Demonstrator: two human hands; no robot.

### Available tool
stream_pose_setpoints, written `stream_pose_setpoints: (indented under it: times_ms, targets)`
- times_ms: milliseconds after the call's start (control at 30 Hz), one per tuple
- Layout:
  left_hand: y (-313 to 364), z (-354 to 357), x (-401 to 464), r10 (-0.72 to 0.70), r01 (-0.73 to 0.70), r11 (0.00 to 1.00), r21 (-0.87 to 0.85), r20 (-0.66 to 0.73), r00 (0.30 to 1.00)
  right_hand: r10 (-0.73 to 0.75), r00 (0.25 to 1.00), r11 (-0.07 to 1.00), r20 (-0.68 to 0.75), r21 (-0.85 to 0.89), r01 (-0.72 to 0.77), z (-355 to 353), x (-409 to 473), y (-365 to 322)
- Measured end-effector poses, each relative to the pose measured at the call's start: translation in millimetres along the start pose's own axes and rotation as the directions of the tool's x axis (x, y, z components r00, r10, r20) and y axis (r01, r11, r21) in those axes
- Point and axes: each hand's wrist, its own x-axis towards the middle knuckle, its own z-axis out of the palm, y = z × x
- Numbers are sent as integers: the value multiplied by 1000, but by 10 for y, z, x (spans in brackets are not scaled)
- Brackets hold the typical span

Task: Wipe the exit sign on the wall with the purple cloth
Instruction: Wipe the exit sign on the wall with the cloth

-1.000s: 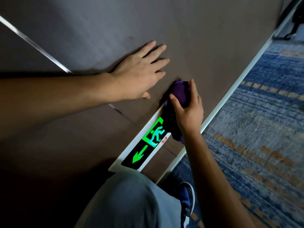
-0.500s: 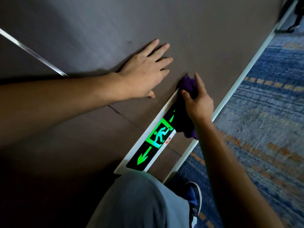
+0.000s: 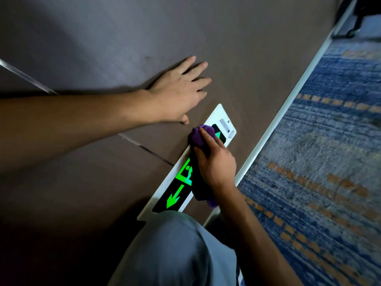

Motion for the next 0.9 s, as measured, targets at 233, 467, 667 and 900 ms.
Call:
stream_pose_setpoints:
  times_ms: [233,467,667,900]
  targets:
    - [-38,23,62,20,-21,999,28,22,1000,135,974,985,-184,134,-111,-312,694,171]
    - [-88,0,131,74,-79,995,56,87,993,142,985,986,-99,104,-132,-49,642,16]
    - [-84,-60,182,87,-92,995,47,106,991,57,991,998,-125,2,-58,102,185,45]
    - [-85,-90,315,124,-130,991,27,158,980,433,888,894,-157,199,-401,-224,575,680]
